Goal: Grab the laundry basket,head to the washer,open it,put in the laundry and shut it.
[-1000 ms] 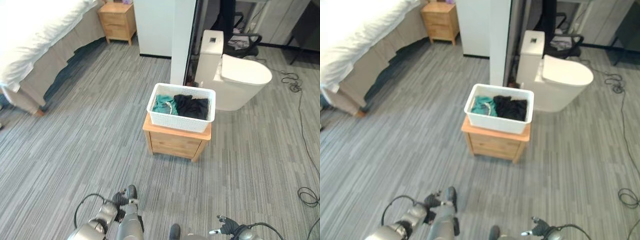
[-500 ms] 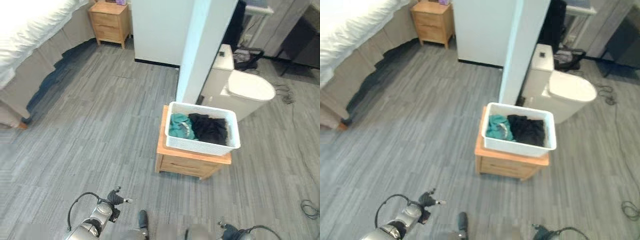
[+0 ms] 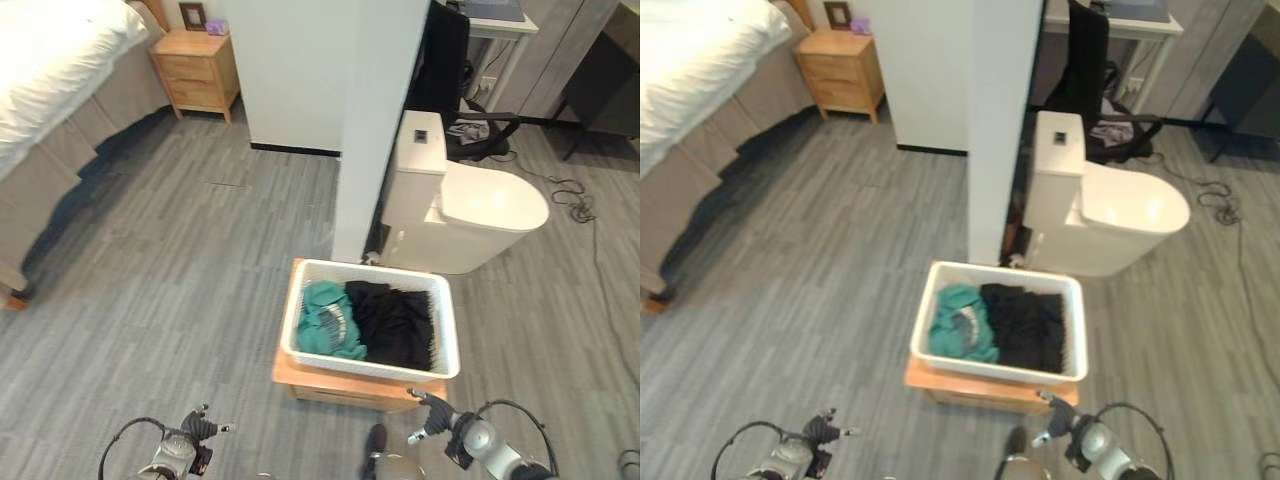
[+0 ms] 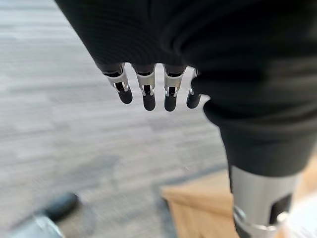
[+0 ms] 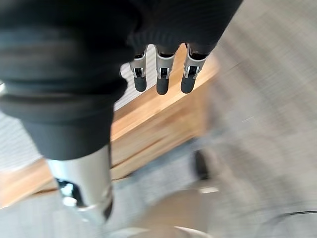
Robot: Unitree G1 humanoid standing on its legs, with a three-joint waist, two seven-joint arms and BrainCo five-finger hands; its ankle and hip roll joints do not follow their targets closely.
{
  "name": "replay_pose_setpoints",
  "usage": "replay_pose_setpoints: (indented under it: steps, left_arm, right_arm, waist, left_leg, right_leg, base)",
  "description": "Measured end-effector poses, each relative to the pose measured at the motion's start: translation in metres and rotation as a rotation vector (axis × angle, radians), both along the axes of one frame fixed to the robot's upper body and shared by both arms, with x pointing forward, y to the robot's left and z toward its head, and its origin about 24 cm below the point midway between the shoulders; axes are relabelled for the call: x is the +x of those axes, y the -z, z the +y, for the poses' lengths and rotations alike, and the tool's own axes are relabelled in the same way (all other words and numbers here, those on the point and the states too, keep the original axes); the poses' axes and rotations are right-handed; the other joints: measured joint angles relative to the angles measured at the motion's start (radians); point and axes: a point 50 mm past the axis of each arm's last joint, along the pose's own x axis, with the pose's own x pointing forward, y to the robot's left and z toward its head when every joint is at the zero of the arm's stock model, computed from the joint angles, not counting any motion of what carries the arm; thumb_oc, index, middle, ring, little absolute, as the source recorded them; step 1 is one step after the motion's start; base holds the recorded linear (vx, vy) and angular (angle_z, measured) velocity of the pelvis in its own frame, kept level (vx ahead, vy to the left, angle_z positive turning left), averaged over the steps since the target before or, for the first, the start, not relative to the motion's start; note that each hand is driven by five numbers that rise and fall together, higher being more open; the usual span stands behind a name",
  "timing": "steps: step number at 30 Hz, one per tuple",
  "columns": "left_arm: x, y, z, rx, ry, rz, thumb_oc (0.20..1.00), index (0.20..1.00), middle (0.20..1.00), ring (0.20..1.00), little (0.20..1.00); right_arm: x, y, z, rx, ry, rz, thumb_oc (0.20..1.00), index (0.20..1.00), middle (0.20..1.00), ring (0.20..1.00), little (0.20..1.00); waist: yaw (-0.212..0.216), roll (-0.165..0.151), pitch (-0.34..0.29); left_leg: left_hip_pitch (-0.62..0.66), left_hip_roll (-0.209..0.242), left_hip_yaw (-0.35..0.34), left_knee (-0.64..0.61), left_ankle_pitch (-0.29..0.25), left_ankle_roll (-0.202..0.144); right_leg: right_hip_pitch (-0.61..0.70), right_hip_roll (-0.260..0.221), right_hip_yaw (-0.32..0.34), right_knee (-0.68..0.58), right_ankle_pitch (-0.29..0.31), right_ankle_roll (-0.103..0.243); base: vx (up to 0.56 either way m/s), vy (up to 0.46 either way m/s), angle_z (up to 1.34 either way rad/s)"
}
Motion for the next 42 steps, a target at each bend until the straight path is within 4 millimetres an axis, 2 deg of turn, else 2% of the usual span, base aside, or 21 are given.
replay_pose_setpoints:
  steps: [2, 4, 5, 6, 7, 8, 10, 13, 14, 16, 18, 22, 24, 27, 30, 33, 34, 35, 36, 39, 42]
  left_arm:
    - [0.012, -0.002, -0.010, -0.019, 0.019, -0.028, 1.000, 1.000, 1.000, 1.000, 1.000]
    - [0.025, -0.007, -0.018, -0.034, 0.039, -0.068, 1.000, 1.000, 1.000, 1.000, 1.000]
    - [0.032, -0.010, -0.021, -0.039, 0.054, -0.093, 1.000, 1.000, 1.000, 1.000, 1.000]
    - [0.041, -0.014, -0.025, -0.042, 0.074, -0.117, 1.000, 1.000, 1.000, 1.000, 1.000]
    - [0.043, -0.015, -0.026, -0.031, 0.079, -0.122, 1.000, 1.000, 1.000, 1.000, 1.000]
    - [0.041, -0.015, -0.024, -0.022, 0.077, -0.124, 1.000, 1.000, 1.000, 1.000, 1.000]
    - [0.032, -0.010, -0.022, -0.022, 0.068, -0.099, 1.000, 1.000, 1.000, 1.000, 1.000]
    - [0.019, -0.003, -0.024, -0.031, 0.058, -0.065, 1.000, 1.000, 1.000, 1.000, 1.000]
    - [0.018, -0.002, -0.026, -0.039, 0.053, -0.063, 1.000, 1.000, 1.000, 1.000, 1.000]
    - [0.013, 0.001, -0.026, -0.048, 0.026, -0.051, 1.000, 1.000, 1.000, 1.000, 1.000]
    - [0.008, 0.003, -0.025, -0.049, 0.014, -0.039, 1.000, 1.000, 1.000, 1.000, 1.000]
    - [-0.011, 0.011, -0.024, -0.053, 0.000, 0.006, 1.000, 1.000, 1.000, 1.000, 1.000]
    - [-0.017, 0.013, -0.025, -0.056, -0.004, 0.019, 1.000, 1.000, 1.000, 1.000, 1.000]
    - [-0.024, 0.016, -0.026, -0.059, -0.010, 0.036, 1.000, 1.000, 1.000, 1.000, 1.000]
    - [-0.031, 0.018, -0.024, -0.063, -0.023, 0.053, 1.000, 1.000, 1.000, 1.000, 1.000]
    - [-0.040, 0.020, -0.027, -0.108, -0.033, 0.054, 1.000, 1.000, 1.000, 1.000, 1.000]
    - [-0.039, 0.008, -0.035, -0.167, 0.088, -0.037, 1.000, 1.000, 1.000, 1.000, 1.000]
    - [-0.037, -0.038, -0.038, -0.249, 0.313, -0.211, 1.000, 1.000, 1.000, 1.000, 1.000]
    - [-0.038, -0.053, -0.039, -0.267, 0.372, -0.259, 1.000, 1.000, 1.000, 1.000, 1.000]
    - [-0.025, -0.093, -0.005, -0.235, 0.363, -0.346, 1.000, 1.000, 1.000, 1.000, 1.000]
    - [-0.023, -0.120, 0.021, -0.279, 0.230, -0.422, 1.000, 1.000, 1.000, 1.000, 1.000]
  right_arm:
    - [-0.009, 0.001, -0.015, -0.043, 0.035, 0.030, 1.000, 1.000, 1.000, 1.000, 1.000]
    - [-0.008, 0.001, -0.018, -0.056, 0.042, 0.037, 1.000, 1.000, 1.000, 1.000, 1.000]
    - [-0.007, 0.001, -0.015, -0.054, 0.033, 0.036, 1.000, 1.000, 1.000, 1.000, 1.000]
    - [-0.005, 0.002, -0.013, -0.051, 0.026, 0.033, 1.000, 1.000, 1.000, 1.000, 1.000]
    - [-0.004, 0.002, -0.011, -0.050, 0.008, 0.035, 1.000, 1.000, 1.000, 1.000, 1.000]
    - [0.005, -0.001, -0.005, -0.040, -0.014, 0.012, 1.000, 1.000, 1.000, 1.000, 1.000]
    - [0.016, -0.007, 0.000, -0.036, -0.051, -0.026, 1.000, 1.000, 1.000, 1.000, 1.000]
    - [0.023, -0.014, 0.004, -0.007, -0.043, -0.080, 1.000, 1.000, 1.000, 1.000, 1.000]
    - [0.024, -0.015, 0.003, -0.006, -0.033, -0.085, 1.000, 1.000, 1.000, 1.000, 1.000]
    - [0.021, -0.012, 0.003, -0.005, -0.027, -0.073, 1.000, 1.000, 1.000, 1.000, 1.000]
    - [0.017, -0.009, 0.002, -0.005, -0.010, -0.056, 1.000, 1.000, 1.000, 1.000, 1.000]
    - [-0.009, 0.000, -0.009, 0.004, 0.093, -0.007, 1.000, 1.000, 1.000, 1.000, 1.000]
    - [-0.018, 0.000, -0.023, 0.012, 0.230, -0.022, 1.000, 1.000, 1.000, 1.000, 1.000]
    - [-0.062, 0.016, -0.045, 0.018, 0.528, 0.079, 1.000, 1.000, 1.000, 1.000, 1.000]
    - [-0.091, 0.026, -0.048, 0.036, 0.714, 0.171, 1.000, 1.000, 1.000, 1.000, 1.000]
    - [-0.099, 0.023, -0.057, 0.076, 0.866, 0.135, 1.000, 1.000, 1.000, 1.000, 1.000]
    - [-0.094, 0.006, -0.066, 0.129, 0.864, 0.007, 1.000, 1.000, 1.000, 1.000, 1.000]
    - [-0.089, -0.037, -0.093, 0.124, 0.836, -0.190, 1.000, 1.000, 1.000, 1.000, 1.000]
    - [-0.094, -0.048, -0.103, 0.098, 0.846, -0.234, 1.000, 1.000, 1.000, 1.000, 1.000]
    - [-0.089, -0.102, -0.149, -0.034, 0.860, -0.393, 1.000, 1.000, 1.000, 1.000, 1.000]
    - [-0.063, -0.145, -0.147, -0.026, 0.782, -0.574, 1.000, 1.000, 1.000, 1.000, 1.000]
  waist:
    - [-0.003, -0.001, 0.002]
    - [-0.003, -0.021, 0.021]
    - [0.000, -0.032, 0.029]
    - [-0.003, -0.027, 0.037]
    - [-0.004, -0.005, 0.039]
    - [-0.006, 0.028, 0.052]
    - [-0.020, 0.051, 0.038]
    - [-0.032, 0.079, 0.021]
    - [-0.033, 0.088, 0.016]
    - [-0.023, 0.083, 0.014]
    - [-0.012, 0.076, 0.007]
    - [-0.003, 0.071, -0.027]
    - [-0.004, 0.071, -0.029]
    - [-0.003, 0.057, -0.038]
    - [-0.003, 0.050, -0.065]
    - [-0.008, 0.066, -0.073]
    - [-0.015, 0.084, -0.066]
    - [-0.021, 0.112, -0.051]
    - [-0.018, 0.118, -0.052]
    - [-0.008, 0.158, -0.056]
    - [-0.022, 0.185, -0.047]
  left_leg:
    - [-0.072, 0.004, -0.031, 0.084, 0.028, -0.011]
    - [-0.121, -0.063, -0.091, 0.116, -0.038, -0.018]
    - [-0.134, -0.121, -0.130, 0.035, -0.084, -0.015]
    - [-0.135, -0.138, -0.115, -0.152, -0.086, -0.008]
    - [-0.133, -0.113, -0.072, -0.353, -0.037, -0.009]
    - [-0.128, -0.068, -0.072, -0.419, 0.021, -0.005]
    - [-0.061, -0.080, -0.095, -0.475, 0.061, -0.009]
    - [0.019, -0.098, -0.069, -0.477, 0.067, 0.010]
    - [0.020, -0.102, -0.059, -0.473, 0.046, 0.038]
    - [0.023, -0.126, -0.038, -0.473, 0.014, 0.082]
    - [0.024, -0.144, -0.034, -0.473, -0.001, 0.093]
    - [0.021, -0.157, -0.035, -0.473, -0.006, 0.102]
    - [0.019, -0.159, -0.038, -0.473, -0.006, 0.102]
    - [0.001, -0.158, -0.043, -0.473, -0.001, 0.098]
    - [-0.016, -0.160, -0.045, -0.473, 0.001, 0.100]
    - [-0.017, -0.167, -0.042, -0.473, -0.003, 0.106]
    - [-0.019, -0.168, -0.039, -0.473, -0.003, 0.106]
    - [-0.022, -0.170, -0.040, -0.474, -0.003, 0.106]
    - [-0.022, -0.170, -0.040, -0.473, -0.003, 0.106]
    - [-0.031, -0.174, -0.041, -0.478, -0.003, 0.106]
    - [-0.058, -0.175, -0.039, -0.478, 0.001, 0.103]
  right_leg:
    - [0.015, 0.033, -0.005, -0.012, -0.027, -0.039]
    - [0.050, 0.043, 0.004, -0.059, -0.020, -0.055]
    - [0.067, 0.041, 0.012, -0.085, -0.010, -0.042]
    - [0.085, 0.054, 0.007, -0.120, -0.003, -0.020]
    - [0.101, 0.086, -0.005, -0.156, 0.004, -0.004]
    - [0.125, 0.132, 0.005, -0.180, 0.009, -0.011]
    - [0.131, 0.141, 0.041, -0.191, 0.004, 0.001]
    - [0.126, 0.146, 0.062, -0.191, 0.022, 0.000]
    - [0.115, 0.146, 0.063, -0.187, 0.025, 0.003]
    - [0.110, 0.119, 0.070, -0.182, 0.038, 0.028]
    - [0.105, 0.096, 0.071, -0.172, 0.034, 0.057]
    - [0.098, 0.082, 0.072, -0.158, 0.033, 0.062]
    - [0.100, 0.081, 0.068, -0.160, 0.034, 0.060]
    - [0.096, 0.081, 0.056, -0.177, 0.040, 0.060]
    - [0.082, 0.080, 0.051, -0.184, 0.043, 0.061]
    - [0.082, 0.074, 0.055, -0.192, 0.046, 0.066]
    - [0.084, 0.074, 0.061, -0.204, 0.051, 0.071]
    - [0.082, 0.073, 0.062, -0.205, 0.059, 0.072]
    - [0.082, 0.072, 0.060, -0.203, 0.060, 0.072]
    - [0.077, 0.068, 0.061, -0.203, 0.053, 0.082]
    - [0.045, 0.067, 0.064, -0.210, 0.061, 0.089]
  base:
    - [0.04, -0.132, -0.03]
    - [0.06, -0.031, -0.11]
    - [0.06, 0.007, -0.03]
    - [0.13, 0.069, -0.01]
    - [0.16, 0.127, -0.24]
    - [0.25, 0.202, -0.46]
    - [0.17, 0.176, -0.40]
    - [0.07, 0.105, -0.17]
    - [0.07, 0.082, -0.17]
    - [0.10, 0.074, -0.05]
    - [0.07, 0.037, 0.02]
    - [0.04, 0.010, 0.02]
    - [0.02, -0.002, 0.05]
    - [0.03, 0.008, 0.11]
    - [0.02, 0.040, 0.04]
    - [0.01, 0.026, -0.03]
    - [0.01, 0.041, -0.02]
    - [0.00, 0.040, -0.02]
    - [0.00, 0.000, 0.00]
    - [-0.06, 0.033, 0.00]
    - [-0.07, 0.018, -0.04]
